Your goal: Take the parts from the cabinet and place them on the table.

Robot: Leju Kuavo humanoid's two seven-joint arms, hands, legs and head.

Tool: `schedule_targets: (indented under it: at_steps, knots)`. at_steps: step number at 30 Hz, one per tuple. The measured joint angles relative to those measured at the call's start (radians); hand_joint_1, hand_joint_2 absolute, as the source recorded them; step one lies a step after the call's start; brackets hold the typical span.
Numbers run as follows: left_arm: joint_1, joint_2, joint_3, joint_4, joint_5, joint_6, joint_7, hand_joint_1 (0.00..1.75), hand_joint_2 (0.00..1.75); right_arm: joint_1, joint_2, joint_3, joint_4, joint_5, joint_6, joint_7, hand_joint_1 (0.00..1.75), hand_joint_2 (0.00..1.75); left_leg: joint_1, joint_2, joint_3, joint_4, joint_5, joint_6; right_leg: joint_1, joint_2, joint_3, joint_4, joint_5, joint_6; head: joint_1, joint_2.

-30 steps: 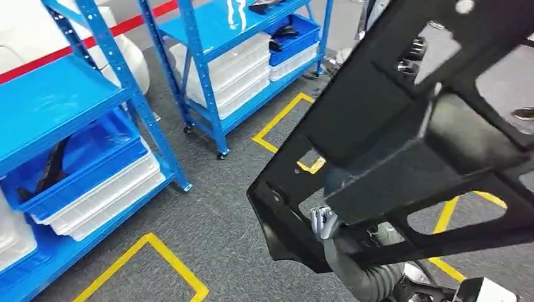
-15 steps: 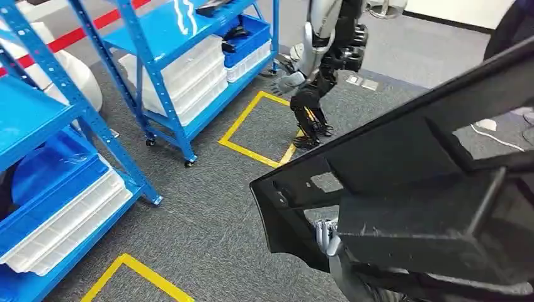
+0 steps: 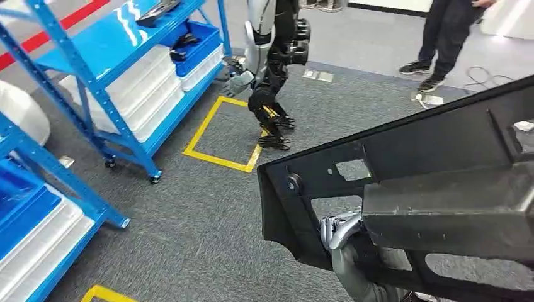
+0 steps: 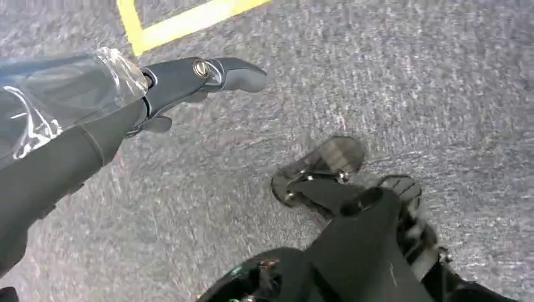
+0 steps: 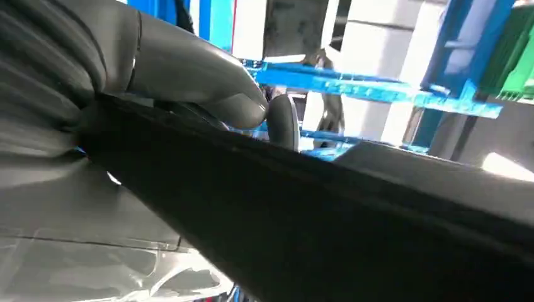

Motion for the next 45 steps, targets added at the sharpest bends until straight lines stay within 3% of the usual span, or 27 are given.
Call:
schedule_targets:
  at_steps: [3,4,5,6,9,10,12,13,14,16,19,21,24,25,27,28,29,30,32,34,36,37,40,41,43,44,45]
  knots:
    - [0.004,-0.004,0.000,0.000,0.011,0.001,-0.052,0.00,1.75,-0.002,-0.001,-0.002,0.001,-0.034,-0.001,0.011,1.75,1.75,-0.008,0.030,-0.001,-0.012,0.008,0.008,-0.009,0.038,-0.014,-0.014,0.018,0.028,-0.001,0.000]
    - [0.002,-0.012,0.000,0.000,0.010,0.001,-0.049,0.00,1.75,-0.006,-0.004,-0.003,0.001,-0.045,0.000,0.018,1.75,1.75,0.006,0.045,0.005,-0.032,0.023,0.003,-0.006,0.007,-0.017,-0.005,0.015,0.025,0.000,0.000]
    - [0.003,-0.017,0.000,0.000,0.008,0.004,-0.037,0.00,1.75,-0.019,-0.007,-0.004,0.001,-0.056,0.002,0.032,1.75,1.75,0.003,0.058,0.009,-0.039,0.026,0.006,0.000,-0.059,-0.033,0.027,-0.011,0.029,0.003,0.000]
    - [0.005,-0.020,0.000,0.000,0.012,0.006,-0.022,0.00,1.75,-0.035,-0.010,-0.005,0.002,-0.063,0.002,0.050,1.75,1.75,0.003,0.077,0.010,-0.039,0.026,0.008,-0.001,-0.086,-0.066,0.092,-0.053,0.035,0.003,0.000]
    - [0.008,-0.027,0.001,0.000,0.036,0.011,0.003,0.00,1.75,-0.059,-0.016,-0.006,0.004,-0.065,-0.001,0.100,1.75,1.75,0.001,0.129,0.008,-0.038,0.025,0.008,-0.012,-0.105,-0.168,0.311,-0.137,0.053,0.003,0.000]
    - [0.008,-0.029,0.001,0.000,0.039,0.012,0.005,0.00,1.75,-0.063,-0.018,-0.006,0.005,-0.065,-0.004,0.107,1.75,1.75,0.002,0.143,0.009,-0.038,0.024,0.006,-0.016,-0.108,-0.163,0.307,-0.125,0.057,0.003,0.000]
    - [0.007,-0.034,0.002,0.000,0.039,0.012,0.006,0.00,1.75,-0.072,-0.023,-0.007,0.005,-0.065,-0.006,0.113,1.75,1.75,0.006,0.167,0.012,-0.034,0.018,-0.002,-0.025,-0.124,-0.077,0.163,-0.054,0.069,0.003,0.000]
    - [0.006,-0.035,0.003,0.000,0.039,0.011,0.008,0.00,1.75,-0.078,-0.024,-0.008,0.005,-0.064,-0.007,0.117,1.75,1.75,0.008,0.178,0.015,-0.028,0.013,-0.010,-0.030,-0.153,-0.010,0.055,-0.017,0.075,0.003,0.000]
    - [0.005,-0.035,0.003,0.000,0.039,0.010,0.015,0.00,1.75,-0.083,-0.025,-0.010,0.005,-0.063,-0.010,0.119,1.75,1.75,0.002,0.185,0.017,-0.019,0.006,-0.020,-0.028,-0.205,0.019,-0.005,-0.025,0.077,0.003,0.000]
    - [0.004,-0.035,0.003,0.000,0.029,0.002,0.042,0.00,1.75,-0.087,-0.028,-0.010,0.005,-0.061,-0.021,0.132,1.75,1.75,-0.003,0.197,0.018,-0.016,-0.006,-0.031,-0.024,-0.180,0.018,0.003,-0.022,0.043,0.000,0.000]
    - [0.002,-0.036,0.002,0.000,0.032,0.002,0.076,0.00,1.75,-0.093,-0.039,-0.011,0.002,-0.047,-0.036,0.156,1.75,1.75,0.010,0.215,0.017,-0.008,-0.013,-0.044,-0.018,-0.148,0.007,0.001,-0.014,0.019,0.000,0.000]
    - [0.000,-0.036,0.003,0.000,0.040,0.008,0.084,0.00,1.75,-0.104,-0.050,-0.012,-0.007,-0.037,-0.043,0.167,1.75,1.75,0.013,0.146,-0.025,0.093,-0.086,-0.050,-0.018,-0.131,0.001,0.001,-0.010,0.010,-0.001,0.000]
    - [-0.011,-0.037,0.006,0.000,0.054,0.014,0.084,0.00,1.75,-0.104,-0.057,-0.013,-0.014,-0.037,-0.044,0.163,1.75,1.75,0.012,0.123,-0.138,0.335,-0.185,-0.048,-0.011,-0.099,-0.007,0.002,-0.005,0.002,-0.002,0.000]
    - [-0.012,-0.037,0.007,0.000,0.054,0.014,0.084,0.00,1.75,-0.104,-0.059,-0.013,-0.014,-0.041,-0.039,0.157,1.75,1.75,0.011,0.120,-0.143,0.346,-0.177,-0.045,-0.009,-0.086,-0.008,0.002,-0.004,0.001,-0.001,0.000]
    - [-0.011,-0.038,0.007,0.000,0.051,0.015,0.083,0.00,1.75,-0.104,-0.063,-0.013,-0.016,-0.043,-0.029,0.143,1.75,1.75,0.009,0.115,-0.091,0.239,-0.105,-0.034,-0.008,-0.056,-0.005,0.002,-0.002,0.001,-0.001,0.000]
    - [-0.009,-0.039,0.007,0.000,0.050,0.018,0.076,0.00,1.75,-0.104,-0.066,-0.014,-0.019,-0.044,-0.022,0.135,1.75,1.75,0.005,0.096,-0.043,0.133,-0.051,-0.024,-0.008,-0.040,-0.002,0.002,0.000,0.003,-0.001,0.000]
    - [-0.006,-0.038,0.007,0.000,0.051,0.021,0.064,0.00,1.75,-0.103,-0.068,-0.014,-0.020,-0.045,-0.014,0.126,1.75,1.75,0.003,0.042,-0.007,0.047,-0.011,-0.013,-0.012,-0.029,-0.004,0.001,0.002,0.004,-0.001,0.000]
    - [-0.004,-0.037,0.007,0.000,0.054,0.021,0.042,0.00,1.75,-0.105,-0.069,-0.014,-0.020,-0.047,-0.005,0.113,1.75,1.75,0.000,0.020,0.006,0.003,-0.009,-0.008,-0.003,-0.013,-0.009,0.006,0.004,0.008,-0.001,0.000]
    - [-0.001,-0.039,0.007,0.000,0.054,0.020,-0.001,0.00,1.75,-0.096,-0.072,-0.016,-0.021,-0.052,0.011,0.089,1.75,1.75,-0.004,0.041,0.004,0.000,-0.008,-0.020,-0.008,0.011,-0.022,0.004,0.011,0.019,0.000,0.000]
    - [0.000,-0.043,0.007,0.000,0.052,0.019,-0.035,0.00,1.75,-0.092,-0.073,-0.018,-0.021,-0.054,0.023,0.065,1.75,1.75,-0.002,0.067,0.005,-0.008,0.001,-0.012,-0.014,0.036,-0.029,0.003,0.019,0.031,0.000,0.000]
    - [0.000,-0.047,0.006,0.000,0.046,0.018,-0.046,0.00,1.75,-0.089,-0.073,-0.019,-0.021,-0.054,0.030,0.047,1.75,1.75,0.003,0.093,0.004,-0.013,0.008,-0.002,-0.007,-0.065,-0.063,0.081,-0.038,0.029,0.002,0.000]
    - [0.002,-0.048,0.006,0.000,0.045,0.018,-0.046,0.00,1.75,-0.088,-0.073,-0.019,-0.020,-0.055,0.032,0.043,1.75,1.75,0.002,0.108,0.003,-0.013,0.009,0.001,-0.007,-0.089,-0.100,0.162,-0.087,0.035,0.002,0.000]
    - [0.004,-0.050,0.006,0.000,0.047,0.020,-0.041,0.00,1.75,-0.078,-0.072,-0.020,-0.018,-0.055,0.035,0.032,1.75,1.75,0.004,0.148,-0.001,-0.013,0.008,0.000,-0.018,-0.107,-0.176,0.342,-0.150,0.050,0.002,0.000]
    - [0.004,-0.050,0.006,0.000,0.048,0.021,-0.039,0.00,1.75,-0.076,-0.072,-0.020,-0.016,-0.060,0.035,0.029,1.75,1.75,0.007,0.161,-0.001,-0.012,0.007,-0.003,-0.024,-0.110,-0.159,0.316,-0.129,0.056,0.002,0.000]
    - [0.004,-0.050,0.006,0.000,0.053,0.023,-0.033,0.00,1.75,-0.074,-0.072,-0.022,-0.014,-0.076,0.038,0.019,1.75,1.75,0.015,0.181,0.005,-0.007,-0.001,-0.017,-0.037,-0.134,-0.059,0.146,-0.052,0.071,0.002,0.000]
    - [0.004,-0.050,0.006,0.000,0.053,0.025,-0.031,0.00,1.75,-0.073,-0.072,-0.025,-0.013,-0.092,0.040,0.011,1.75,1.75,0.014,0.188,0.007,0.001,-0.008,-0.029,-0.044,-0.175,-0.008,0.059,-0.027,0.081,0.002,0.000]
    - [0.004,-0.037,0.006,0.002,0.053,0.028,-0.023,0.00,1.75,-0.073,-0.071,-0.027,-0.010,-0.109,0.045,0.000,1.75,1.75,0.006,0.192,0.001,0.010,-0.018,-0.040,-0.031,-0.197,-0.004,0.048,-0.049,0.079,0.004,0.000]
